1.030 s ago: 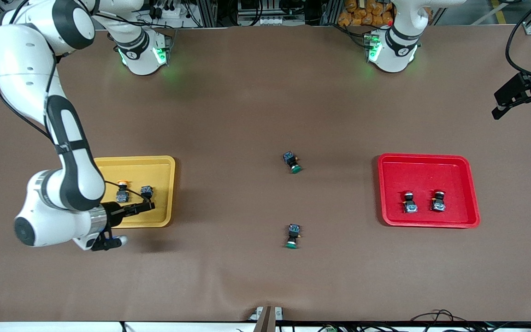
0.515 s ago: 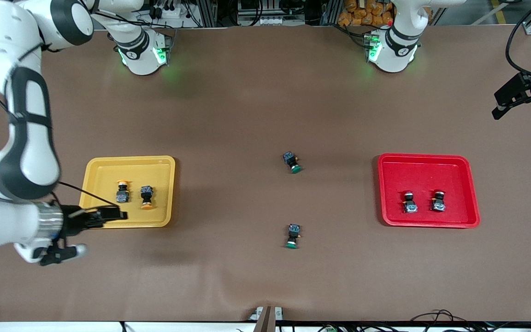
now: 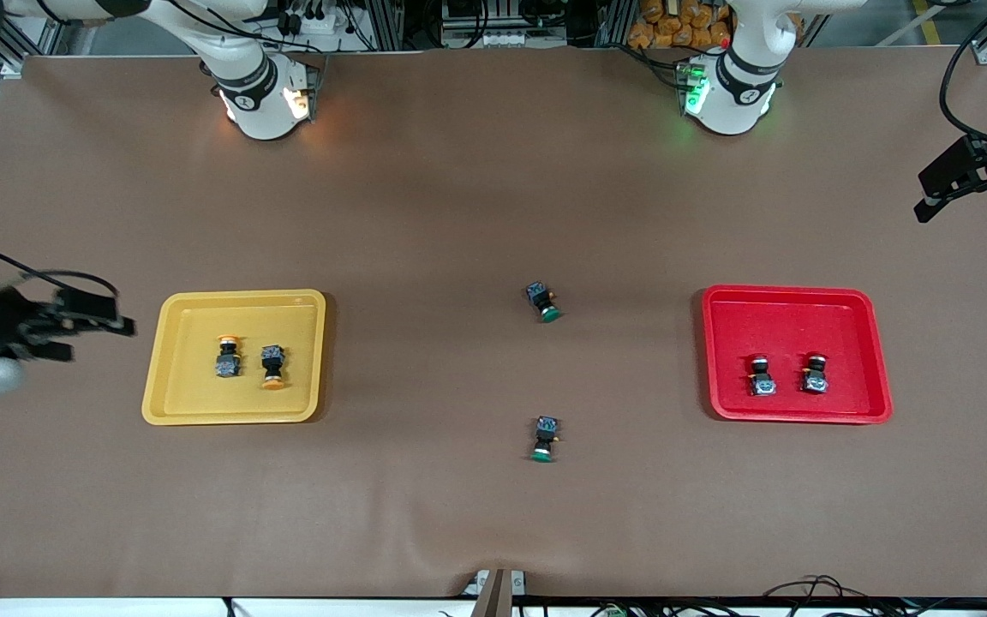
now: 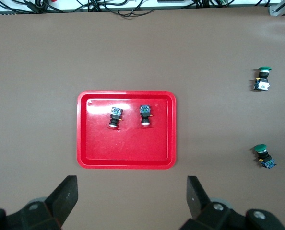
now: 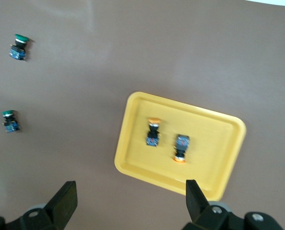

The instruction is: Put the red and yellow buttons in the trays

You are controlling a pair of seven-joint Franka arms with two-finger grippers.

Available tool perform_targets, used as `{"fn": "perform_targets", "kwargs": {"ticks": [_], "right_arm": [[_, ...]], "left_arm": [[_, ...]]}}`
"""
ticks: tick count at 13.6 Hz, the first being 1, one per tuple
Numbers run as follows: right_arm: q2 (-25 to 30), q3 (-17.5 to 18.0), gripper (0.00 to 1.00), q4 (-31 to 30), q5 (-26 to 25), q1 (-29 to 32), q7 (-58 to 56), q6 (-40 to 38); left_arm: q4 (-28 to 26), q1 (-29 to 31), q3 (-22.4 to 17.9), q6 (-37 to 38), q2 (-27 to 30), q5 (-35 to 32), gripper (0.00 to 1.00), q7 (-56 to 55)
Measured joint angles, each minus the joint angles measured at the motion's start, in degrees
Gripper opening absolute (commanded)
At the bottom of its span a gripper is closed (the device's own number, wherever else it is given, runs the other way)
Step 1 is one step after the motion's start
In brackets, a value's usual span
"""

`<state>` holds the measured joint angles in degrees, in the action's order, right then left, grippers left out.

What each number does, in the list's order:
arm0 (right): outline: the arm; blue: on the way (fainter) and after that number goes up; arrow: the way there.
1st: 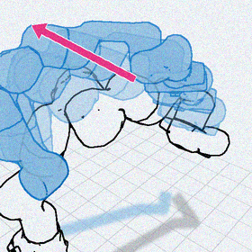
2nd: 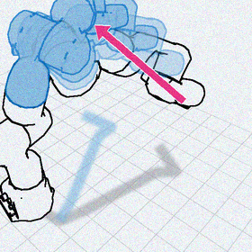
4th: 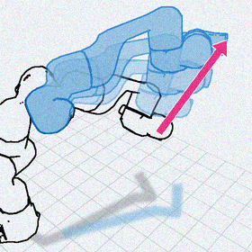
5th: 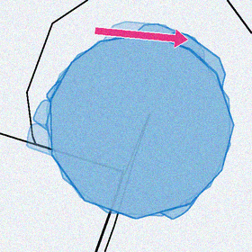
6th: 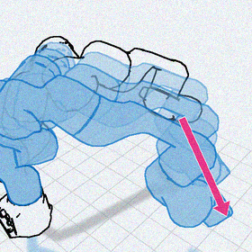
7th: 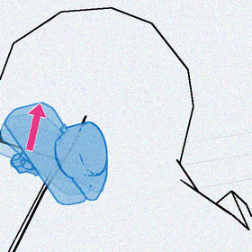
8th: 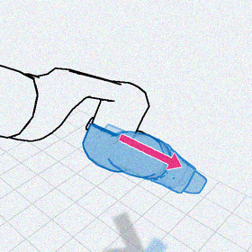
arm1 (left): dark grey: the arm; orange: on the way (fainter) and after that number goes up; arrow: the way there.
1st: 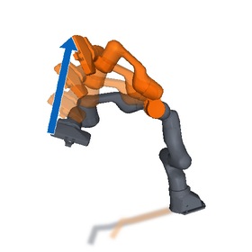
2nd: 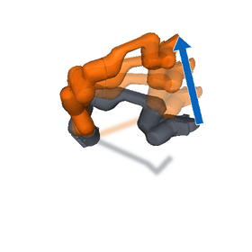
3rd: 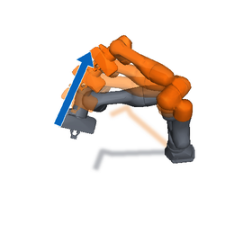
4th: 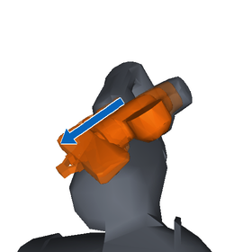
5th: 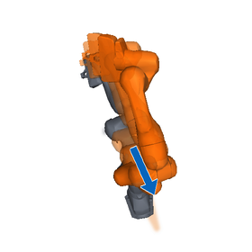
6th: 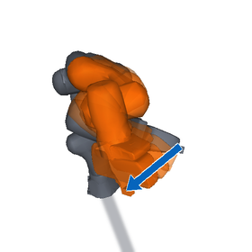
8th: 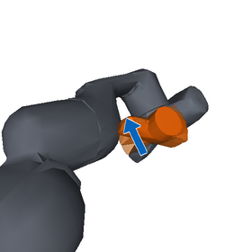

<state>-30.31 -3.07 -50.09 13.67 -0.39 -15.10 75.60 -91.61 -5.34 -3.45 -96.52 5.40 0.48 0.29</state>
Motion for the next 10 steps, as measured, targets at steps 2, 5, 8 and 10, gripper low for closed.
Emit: {"fn": "perform_targets", "kwargs": {"ticks": [2,5,8,10], "right_arm": [[3.44,-2.64,1.0,-0.03,-0.19,-1.5,1.55,-4.54],[8.37,-3.52,1.0,-2.84,-0.94,-1.57,11.47,-8.93],[15.35,-1.02,1.0,-13.88,-5.88,-1.52,15.91,-4.13],[22.36,0.97,1.0,-25.47,-7.64,-1.5,16.89,3.37]], "left_arm": [[0.03,-0.01,0.01,0.0,-0.03,0.0,1.0,0.0],[0.04,-0.01,0.01,0.0,-0.04,0.0,1.0,0.0],[0.04,-0.01,0.01,0.0,-0.04,0.0,1.0,0.0],[0.04,-0.01,0.01,0.01,-0.04,0.0,1.0,0.0]]}}
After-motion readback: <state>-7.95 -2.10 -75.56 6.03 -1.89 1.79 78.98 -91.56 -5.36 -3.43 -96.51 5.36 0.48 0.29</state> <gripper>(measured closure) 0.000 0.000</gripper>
